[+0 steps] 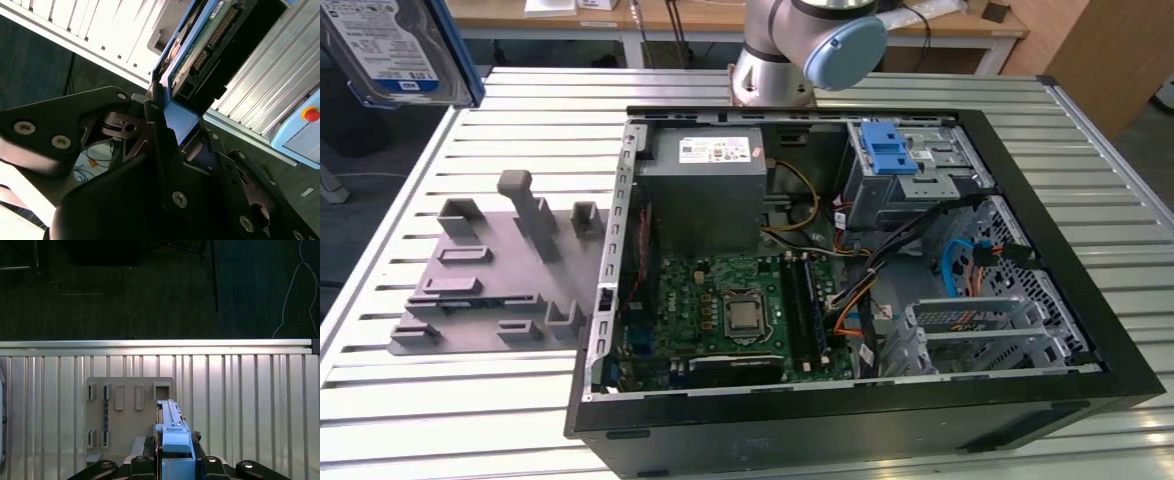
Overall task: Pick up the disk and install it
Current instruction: 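Pick up the disk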
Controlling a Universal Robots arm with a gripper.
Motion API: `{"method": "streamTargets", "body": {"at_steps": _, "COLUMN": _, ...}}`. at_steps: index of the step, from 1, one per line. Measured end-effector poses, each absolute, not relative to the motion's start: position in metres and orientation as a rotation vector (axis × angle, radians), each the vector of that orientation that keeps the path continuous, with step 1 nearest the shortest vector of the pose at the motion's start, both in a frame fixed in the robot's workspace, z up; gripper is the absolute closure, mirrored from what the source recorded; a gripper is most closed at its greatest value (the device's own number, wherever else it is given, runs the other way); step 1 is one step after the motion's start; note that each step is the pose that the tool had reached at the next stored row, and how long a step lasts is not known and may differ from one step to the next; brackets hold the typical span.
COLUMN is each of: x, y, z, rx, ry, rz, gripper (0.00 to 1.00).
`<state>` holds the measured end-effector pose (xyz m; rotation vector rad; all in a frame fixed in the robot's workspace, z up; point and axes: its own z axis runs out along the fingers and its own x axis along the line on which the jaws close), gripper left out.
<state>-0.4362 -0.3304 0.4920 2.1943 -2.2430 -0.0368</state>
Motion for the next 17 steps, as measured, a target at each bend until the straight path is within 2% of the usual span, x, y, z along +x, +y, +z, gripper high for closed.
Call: {"method": "streamTargets", "body": {"at_steps": 17, "x": -0.436, "y": -0.330, "z": 0.513, "rx": 2.194, "ry": -2.243, "rz": -0.037, "gripper": 0.63}}
